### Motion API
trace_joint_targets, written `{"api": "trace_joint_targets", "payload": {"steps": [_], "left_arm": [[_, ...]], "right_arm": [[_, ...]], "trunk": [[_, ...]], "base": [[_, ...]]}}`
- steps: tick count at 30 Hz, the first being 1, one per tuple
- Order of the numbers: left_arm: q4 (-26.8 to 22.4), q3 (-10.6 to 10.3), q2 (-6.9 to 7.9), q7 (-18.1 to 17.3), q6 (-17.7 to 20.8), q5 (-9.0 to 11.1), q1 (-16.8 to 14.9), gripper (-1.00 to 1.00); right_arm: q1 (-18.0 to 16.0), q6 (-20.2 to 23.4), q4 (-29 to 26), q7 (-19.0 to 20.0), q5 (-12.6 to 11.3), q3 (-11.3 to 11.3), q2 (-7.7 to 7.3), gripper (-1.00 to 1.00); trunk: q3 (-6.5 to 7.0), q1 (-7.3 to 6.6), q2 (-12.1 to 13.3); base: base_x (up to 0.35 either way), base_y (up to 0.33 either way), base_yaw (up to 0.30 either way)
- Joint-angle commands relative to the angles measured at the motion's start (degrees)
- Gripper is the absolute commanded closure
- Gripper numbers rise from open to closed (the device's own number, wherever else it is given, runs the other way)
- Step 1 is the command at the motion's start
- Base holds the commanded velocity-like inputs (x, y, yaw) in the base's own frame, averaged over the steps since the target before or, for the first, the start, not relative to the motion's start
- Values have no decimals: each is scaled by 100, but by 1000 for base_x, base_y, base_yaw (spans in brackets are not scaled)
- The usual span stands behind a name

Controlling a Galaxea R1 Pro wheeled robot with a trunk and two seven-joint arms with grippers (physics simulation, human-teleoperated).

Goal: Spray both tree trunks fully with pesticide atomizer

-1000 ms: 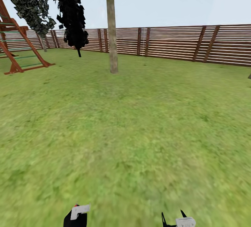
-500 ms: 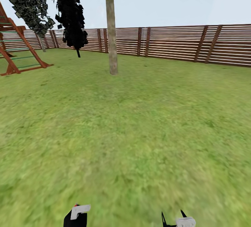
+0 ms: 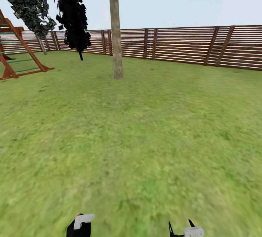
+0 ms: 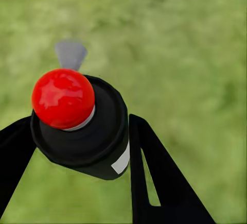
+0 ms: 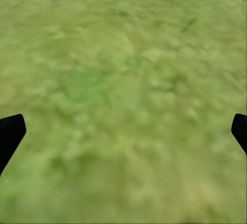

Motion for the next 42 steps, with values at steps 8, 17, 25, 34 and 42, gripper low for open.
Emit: {"api": "trace_joint_targets", "payload": {"steps": [8, 17, 25, 34, 42], "left_arm": [[0, 1, -3, -1, 0, -1, 0, 100], [14, 2, -4, -1, 0, -1, 0, 100], [6, 1, -6, -1, 0, -1, 0, 100], [0, 0, -8, -1, 0, -4, 0, 100], [0, 0, -8, -1, 0, -2, 0, 100]], "right_arm": [[0, 0, -1, 0, 0, -1, 0, -100], [0, 0, 0, 0, 0, -1, 0, -100], [0, 0, 1, 0, 0, 0, 0, -100], [0, 0, 1, 0, 0, -3, 0, -100], [0, 0, -2, 0, 0, 1, 0, -100]], "trunk": [[0, 0, 0], [0, 0, 0], [0, 0, 0], [0, 0, 0], [0, 0, 0]], "base": [[341, 0, 0], [341, 0, 0], [341, 0, 0], [341, 0, 0], [341, 0, 0]]}}
